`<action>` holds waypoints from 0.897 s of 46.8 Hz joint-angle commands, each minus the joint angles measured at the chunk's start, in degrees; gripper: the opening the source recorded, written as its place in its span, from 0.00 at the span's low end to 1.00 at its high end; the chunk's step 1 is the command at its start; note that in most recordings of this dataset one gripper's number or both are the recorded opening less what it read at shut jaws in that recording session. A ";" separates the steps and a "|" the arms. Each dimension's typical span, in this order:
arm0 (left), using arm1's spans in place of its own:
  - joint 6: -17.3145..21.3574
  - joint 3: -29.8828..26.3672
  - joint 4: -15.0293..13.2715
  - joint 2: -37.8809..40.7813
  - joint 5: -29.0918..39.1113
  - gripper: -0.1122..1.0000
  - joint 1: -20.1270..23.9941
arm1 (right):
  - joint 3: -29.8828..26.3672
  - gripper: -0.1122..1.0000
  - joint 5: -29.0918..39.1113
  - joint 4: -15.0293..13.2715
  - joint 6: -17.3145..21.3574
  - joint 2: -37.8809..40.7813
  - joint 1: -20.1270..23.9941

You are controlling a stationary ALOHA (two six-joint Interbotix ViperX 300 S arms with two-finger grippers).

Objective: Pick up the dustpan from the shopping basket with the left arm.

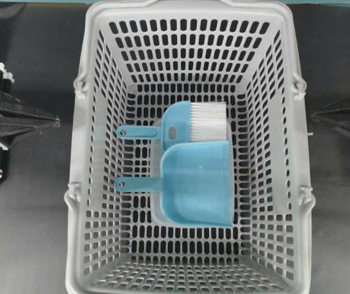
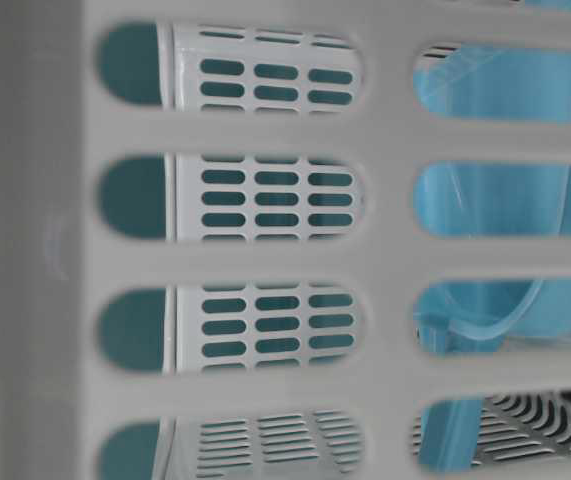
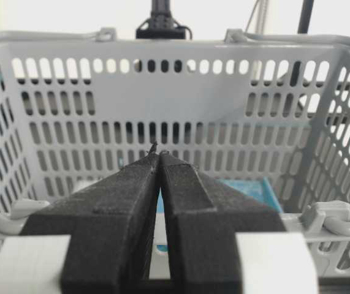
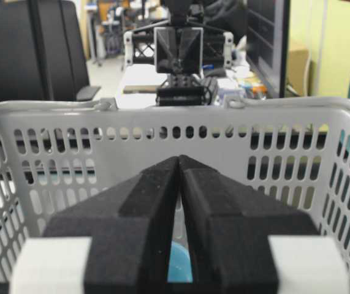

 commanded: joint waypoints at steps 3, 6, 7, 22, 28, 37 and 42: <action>-1.49 -3.60 2.37 0.44 2.72 0.14 -0.35 | -0.62 0.12 -0.09 0.35 0.35 0.09 0.26; -2.11 -5.71 2.29 0.62 5.80 0.10 -0.44 | -0.62 0.10 0.53 0.53 0.70 -0.09 0.53; -2.29 -6.50 2.29 0.62 7.12 0.10 -0.44 | -0.62 0.10 0.79 0.53 0.88 -0.09 0.62; -2.55 -25.58 2.29 10.02 34.98 0.10 -2.55 | -0.70 0.10 3.25 0.53 2.72 -0.62 1.14; -2.46 -35.16 2.37 17.31 46.32 0.10 -3.52 | -0.70 0.10 3.87 0.53 2.72 -0.70 1.14; -2.02 -47.29 2.37 28.74 61.35 0.10 -4.39 | -0.62 0.10 4.39 0.53 2.72 -0.88 1.14; -2.11 -52.03 2.37 34.54 67.59 0.10 -4.66 | -0.44 0.10 4.48 0.53 2.72 -0.97 1.23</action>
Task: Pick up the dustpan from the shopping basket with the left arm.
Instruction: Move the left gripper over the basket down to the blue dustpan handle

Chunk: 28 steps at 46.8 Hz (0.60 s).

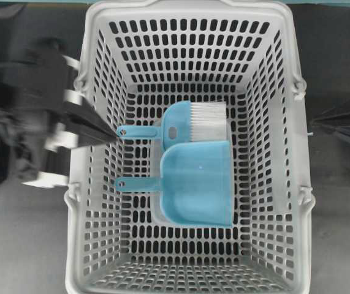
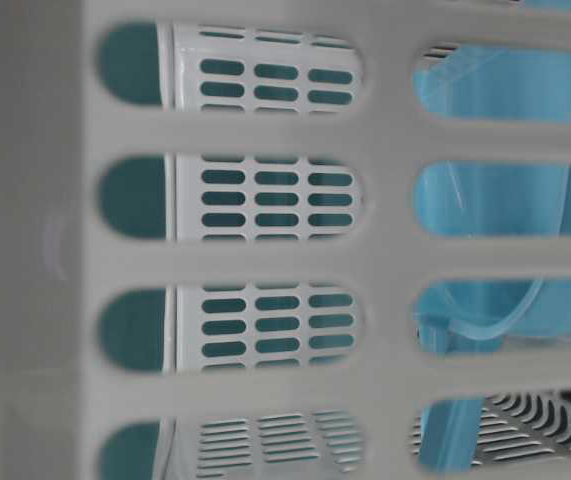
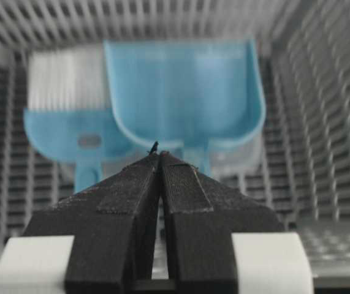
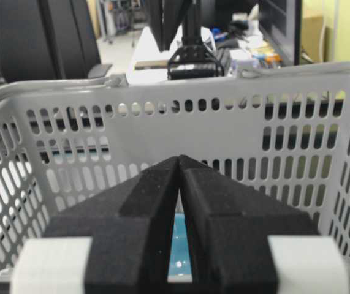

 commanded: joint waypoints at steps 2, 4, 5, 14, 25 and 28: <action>0.09 -6.77 0.18 6.15 6.77 0.10 -0.35 | -0.44 0.10 -0.35 0.18 0.09 0.09 0.18; 0.09 -8.17 0.18 7.91 8.26 0.10 -0.53 | -0.35 0.10 -0.35 0.18 0.09 0.00 0.35; 0.09 -8.88 0.18 8.70 9.05 0.10 -0.62 | -0.35 0.10 -0.26 0.18 0.00 0.00 0.44; 0.00 -13.10 0.18 15.73 12.30 0.10 -1.05 | 0.00 0.10 -0.26 0.18 0.09 -0.26 0.62; -1.32 -13.62 0.18 20.48 13.45 0.20 -1.49 | 0.09 0.10 -0.26 0.18 0.09 -0.53 0.79; -2.11 -13.62 0.18 21.53 13.80 0.36 -1.76 | 0.09 0.10 -0.26 0.18 0.09 -0.62 0.79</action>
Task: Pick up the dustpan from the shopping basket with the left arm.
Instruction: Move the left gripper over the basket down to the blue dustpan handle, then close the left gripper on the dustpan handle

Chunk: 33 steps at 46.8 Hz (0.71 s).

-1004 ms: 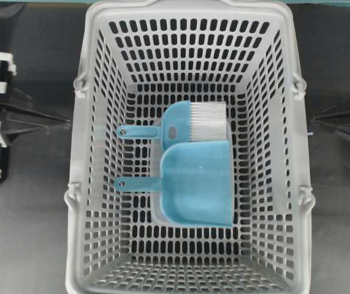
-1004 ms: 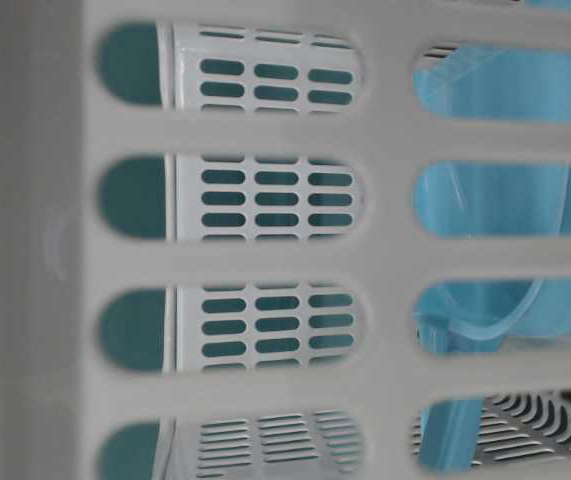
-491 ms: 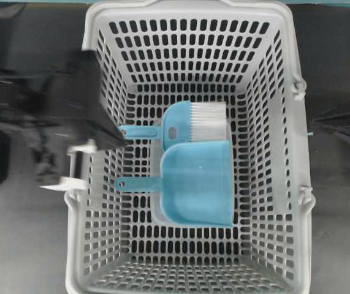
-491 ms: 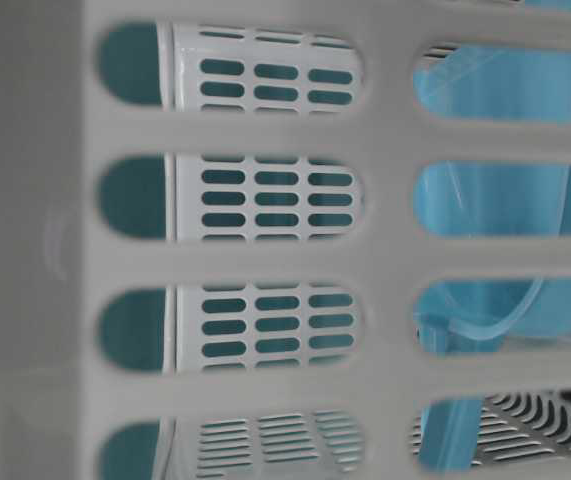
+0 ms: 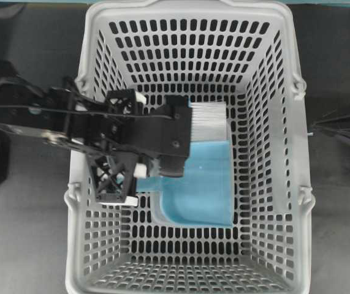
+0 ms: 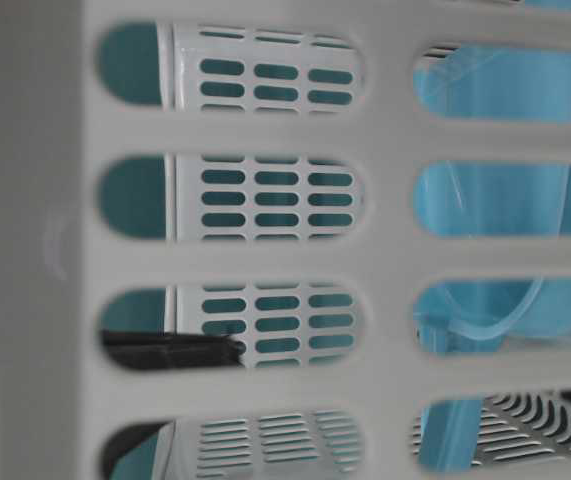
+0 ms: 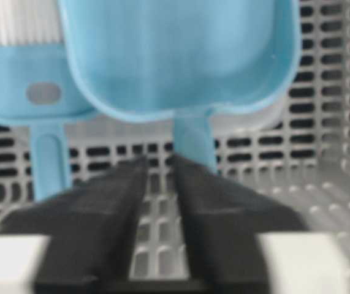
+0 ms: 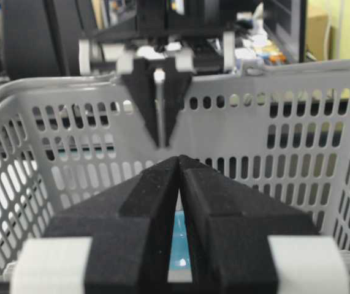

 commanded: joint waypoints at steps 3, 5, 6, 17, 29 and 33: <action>-1.58 -1.58 0.18 1.58 0.79 0.53 -0.62 | -0.53 0.10 -0.26 0.18 0.00 0.18 0.26; -2.20 -1.58 0.18 2.55 1.05 0.64 -0.88 | -0.44 0.10 -0.26 0.18 0.00 0.09 0.18; -2.46 -1.58 0.18 3.08 1.14 0.70 -0.97 | -0.44 0.10 -0.26 0.18 0.00 0.09 0.26; -2.90 -1.05 0.18 8.00 1.93 0.91 -2.02 | 0.18 0.10 -0.26 0.18 0.00 -0.26 0.26; -2.99 0.79 0.18 10.28 2.20 0.91 -2.29 | 0.79 0.10 -0.35 0.18 0.00 -0.79 0.26; -3.16 1.32 0.09 10.55 1.85 0.90 -2.29 | 0.97 0.10 -0.26 0.18 0.00 -1.05 0.26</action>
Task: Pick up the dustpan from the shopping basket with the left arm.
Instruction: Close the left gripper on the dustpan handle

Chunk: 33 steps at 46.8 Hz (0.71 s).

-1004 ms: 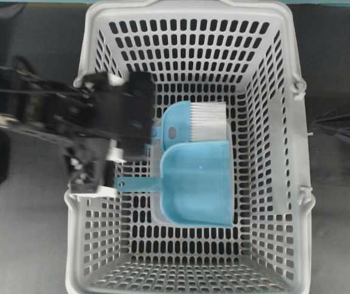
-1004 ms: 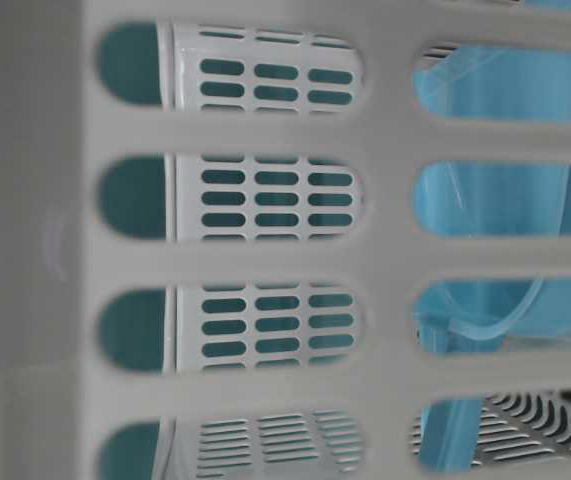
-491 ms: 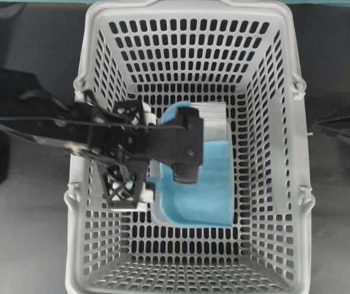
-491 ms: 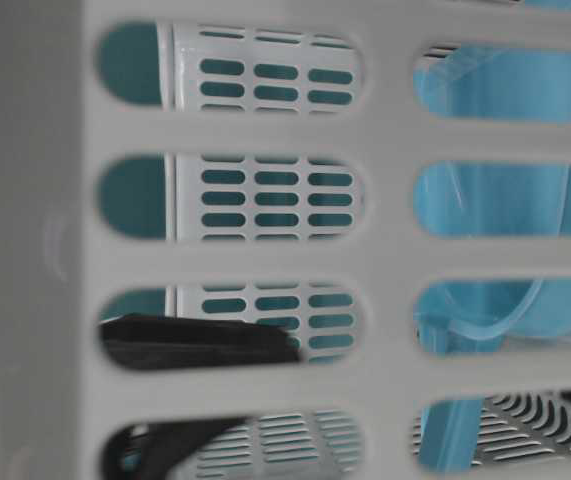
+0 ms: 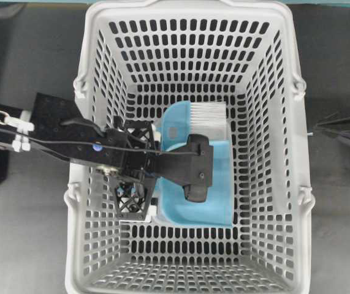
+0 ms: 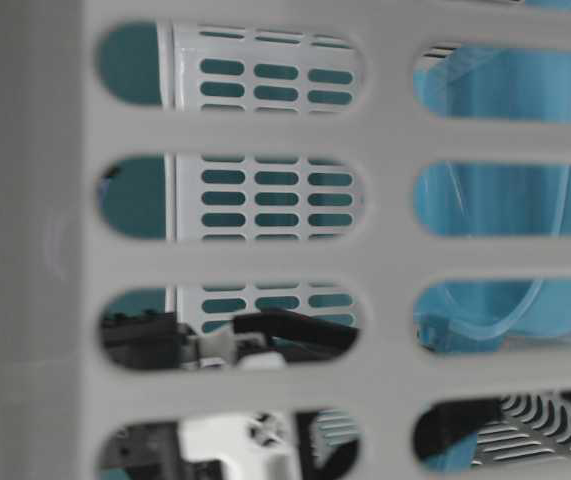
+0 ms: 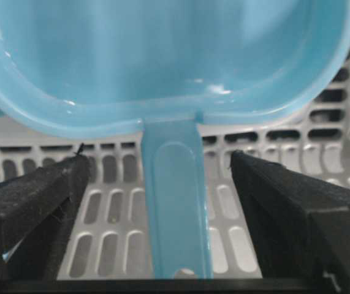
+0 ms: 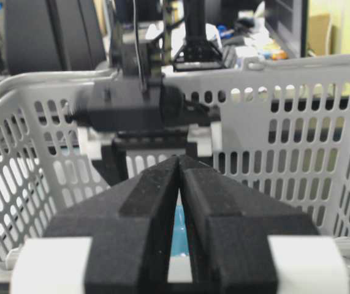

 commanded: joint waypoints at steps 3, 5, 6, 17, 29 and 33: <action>0.00 -0.18 0.18 0.00 -0.44 0.90 -0.35 | -0.09 0.10 -0.26 0.18 0.00 -0.18 0.18; -0.09 -0.26 0.18 0.09 -0.62 0.89 -0.35 | 0.00 0.10 -0.35 0.18 0.00 -0.35 0.09; 0.00 -0.26 0.18 0.18 -0.79 0.88 -0.35 | 0.18 0.10 -0.26 0.18 0.00 -0.35 0.09; 0.35 0.44 0.18 -0.09 -4.48 0.53 -1.14 | 0.53 0.10 -0.26 0.18 0.00 -0.79 0.09; 0.79 -0.44 0.18 -1.23 -4.31 0.38 -1.23 | 0.79 0.10 -0.26 0.18 0.09 -0.88 0.09; 0.79 -1.05 0.18 -2.64 -4.04 0.38 -1.14 | 0.79 0.10 -0.26 0.18 0.09 -0.88 0.18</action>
